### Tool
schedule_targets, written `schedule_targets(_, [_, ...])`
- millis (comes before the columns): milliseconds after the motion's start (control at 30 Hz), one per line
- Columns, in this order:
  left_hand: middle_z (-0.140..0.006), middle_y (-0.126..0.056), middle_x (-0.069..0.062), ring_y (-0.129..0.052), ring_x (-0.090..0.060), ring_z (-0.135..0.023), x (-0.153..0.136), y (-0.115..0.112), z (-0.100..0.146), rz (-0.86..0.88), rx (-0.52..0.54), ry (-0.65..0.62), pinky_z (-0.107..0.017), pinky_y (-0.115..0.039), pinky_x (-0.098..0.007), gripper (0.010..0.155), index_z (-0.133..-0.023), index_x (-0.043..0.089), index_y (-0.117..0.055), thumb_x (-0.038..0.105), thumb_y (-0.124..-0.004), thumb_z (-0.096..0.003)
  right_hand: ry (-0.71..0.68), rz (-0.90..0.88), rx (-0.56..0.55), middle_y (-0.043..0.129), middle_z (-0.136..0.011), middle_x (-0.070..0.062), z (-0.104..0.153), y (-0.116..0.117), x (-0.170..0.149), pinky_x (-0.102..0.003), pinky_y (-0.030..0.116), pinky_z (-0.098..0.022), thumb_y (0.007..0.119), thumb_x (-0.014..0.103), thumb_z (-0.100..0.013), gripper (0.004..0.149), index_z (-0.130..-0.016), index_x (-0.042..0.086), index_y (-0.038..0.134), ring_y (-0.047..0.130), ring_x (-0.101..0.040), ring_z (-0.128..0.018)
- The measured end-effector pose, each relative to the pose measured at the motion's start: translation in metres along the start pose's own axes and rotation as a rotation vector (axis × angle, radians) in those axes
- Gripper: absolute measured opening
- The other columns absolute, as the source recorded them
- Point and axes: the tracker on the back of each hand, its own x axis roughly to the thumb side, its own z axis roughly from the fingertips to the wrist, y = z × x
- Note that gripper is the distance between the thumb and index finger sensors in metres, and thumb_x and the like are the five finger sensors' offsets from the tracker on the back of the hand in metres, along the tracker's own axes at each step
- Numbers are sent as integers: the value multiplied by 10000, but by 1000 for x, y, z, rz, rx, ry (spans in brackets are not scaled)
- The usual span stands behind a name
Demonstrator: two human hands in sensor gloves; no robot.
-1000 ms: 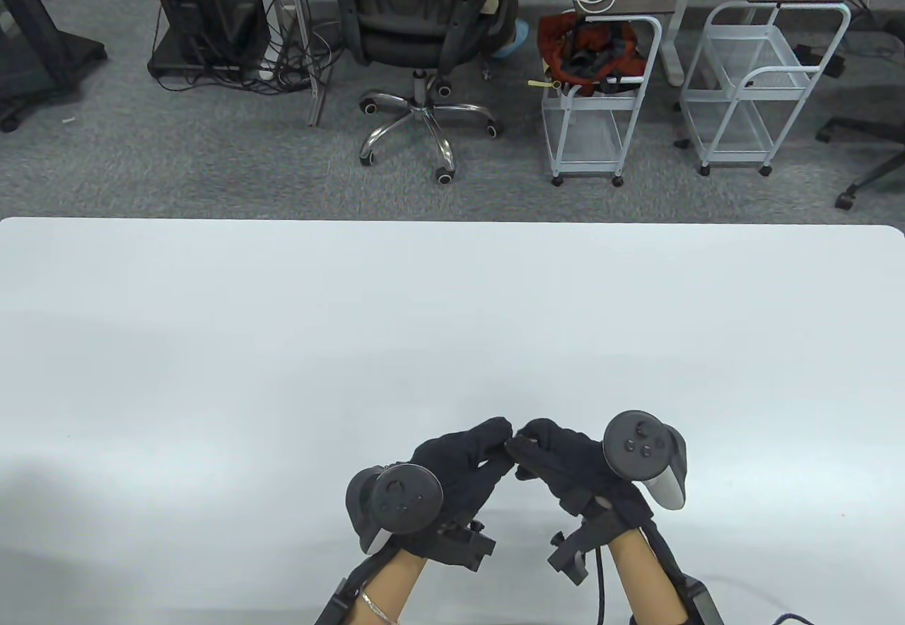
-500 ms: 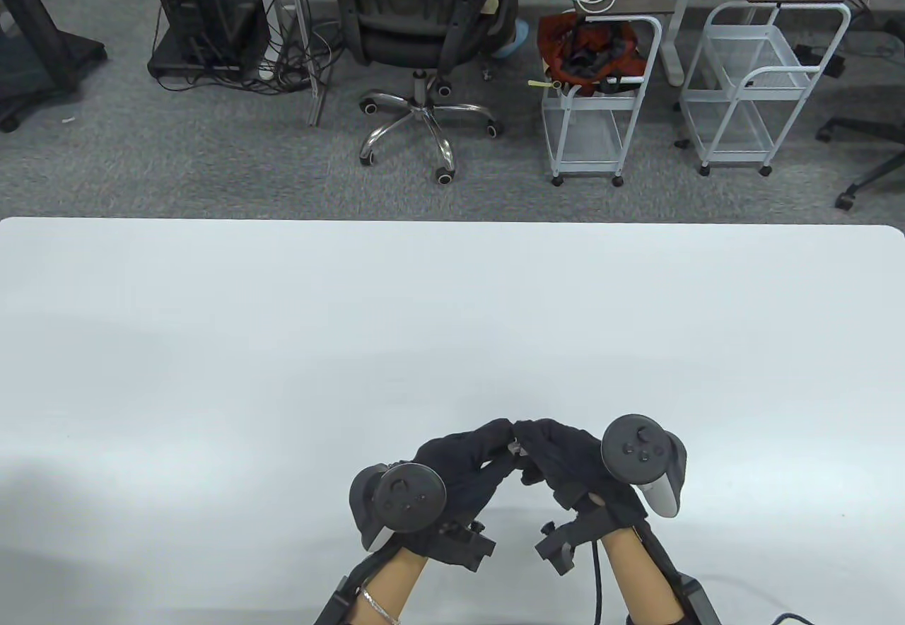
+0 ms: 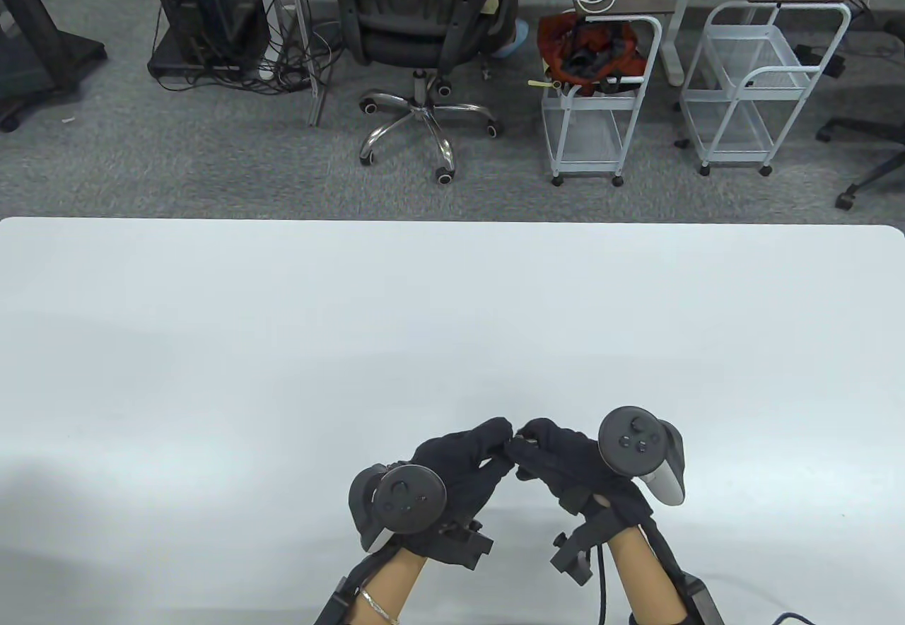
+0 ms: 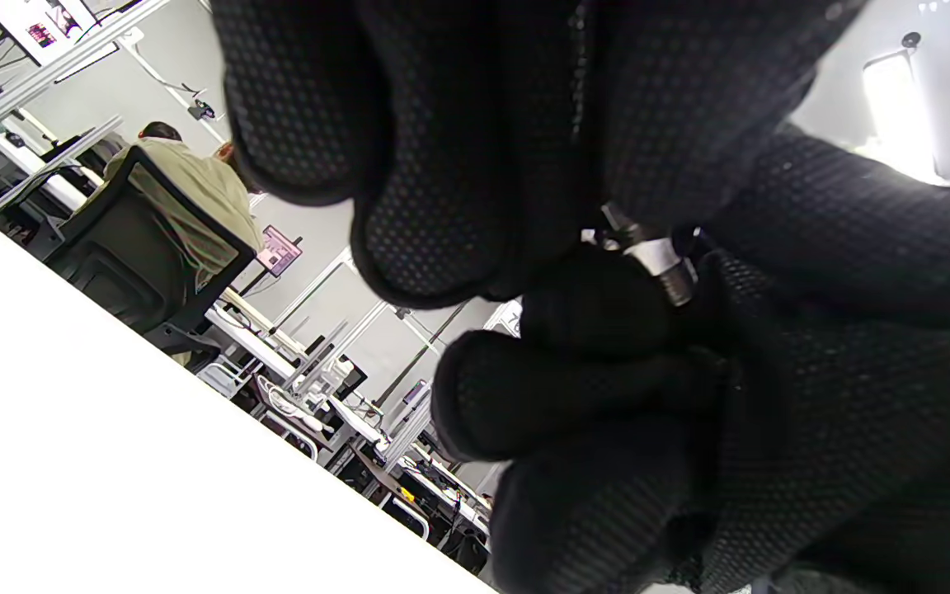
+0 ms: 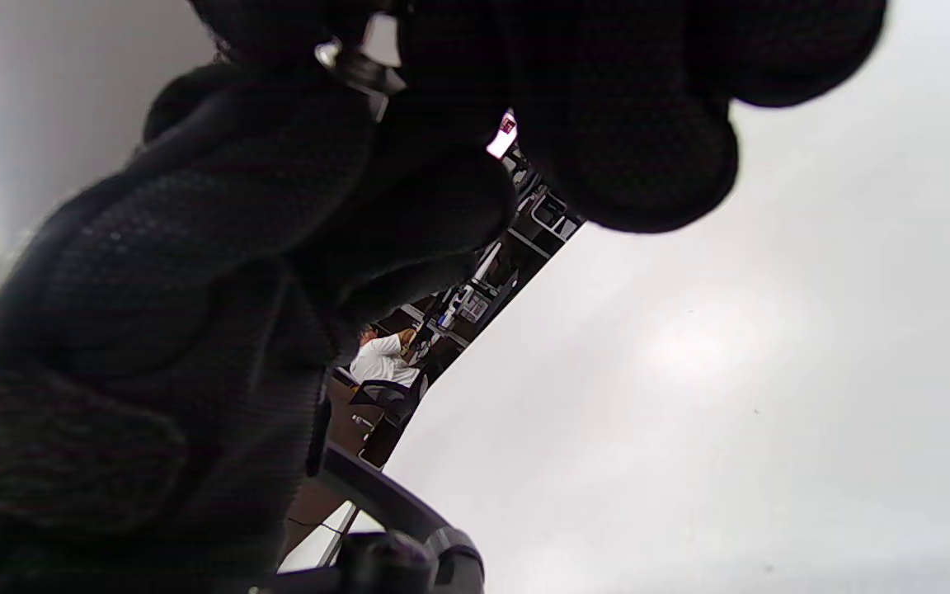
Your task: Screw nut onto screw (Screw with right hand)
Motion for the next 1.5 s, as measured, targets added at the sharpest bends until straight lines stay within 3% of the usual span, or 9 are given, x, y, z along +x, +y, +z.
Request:
schedule_targets(100, [-691, -1075, 90, -1091, -86, -551, -1, -2, -1, 47, -14, 7, -511, -882, -317, 428, -818, 240, -884, 423, -854, -432, -8, 17, -143, 984, -564, -246, 1, 0, -1, -509, 789, -327, 601, 395, -613, 486, -636, -15, 862, 1037, -307, -329])
schedule_targets(300, [-691, -1077, 83, -1092, -91, -548, 0, 0, -1, -2, -3, 0, -507, -883, -319, 423, -817, 240, -885, 415, -856, -433, 24, 0, 60, 861, -764, -314, 0, 0, 0, -558, 727, -448, 661, 409, -610, 505, -808, -49, 737, 974, -379, -546])
schedule_targets(433, [-692, -1076, 86, -1090, -92, -551, 0, -2, -1, 36, -13, 1, -512, -881, -320, 421, -815, 247, -887, 415, -858, -430, 3, 9, -147, 991, -555, -240, 1, 1, -2, -511, 789, -324, 598, 401, -613, 492, -617, -8, 872, 1037, -306, -322])
schedule_targets(600, [-692, -1077, 80, -1092, -94, -548, -2, 1, 0, 7, -2, 17, -506, -883, -322, 416, -813, 249, -889, 409, -860, -429, 8, -16, 50, 839, -787, -339, 0, 4, -1, -579, 710, -462, 659, 397, -609, 512, -820, -65, 725, 958, -410, -574])
schedule_targets(767, [-693, -1076, 85, -1092, -93, -549, -1, -2, 0, 66, -15, 17, -511, -881, -321, 417, -811, 250, -892, 414, -859, -428, -13, 20, -169, 996, -543, -232, 3, 2, -1, -506, 793, -319, 594, 407, -612, 494, -603, 1, 875, 1039, -299, -309])
schedule_targets(933, [-692, -1076, 81, -1092, -95, -548, -3, 0, 0, 18, -9, 19, -508, -882, -323, 420, -812, 248, -888, 413, -864, -426, 7, -44, 70, 810, -819, -355, 0, 4, -3, -597, 688, -487, 663, 390, -610, 512, -834, -67, 712, 935, -437, -613])
schedule_targets(1167, [-683, -1079, 88, -1094, -90, -542, -6, -3, -1, 73, -30, 40, -506, -884, -319, 423, -808, 245, -892, 416, -862, -423, 4, 11, -134, 975, -583, -252, 1, 5, -5, -520, 782, -344, 589, 389, -615, 483, -638, -15, 853, 1034, -316, -354])
schedule_targets(1367, [-683, -1080, 80, -1094, -94, -540, -6, 0, 0, 1, -15, 25, -502, -884, -321, 417, -809, 247, -892, 406, -864, -424, 17, -61, 90, 770, -851, -361, 0, 9, -5, -605, 665, -510, 633, 376, -623, 505, -857, -70, 671, 905, -446, -656])
schedule_targets(1500, [-671, -1084, 91, -1097, -86, -531, -8, -3, 0, 42, -35, 33, -500, -887, -317, 417, -800, 245, -898, 409, -866, -417, 5, 19, -143, 976, -583, -258, 0, 8, -6, -523, 783, -342, 599, 392, -612, 484, -637, -19, 854, 1035, -322, -353])
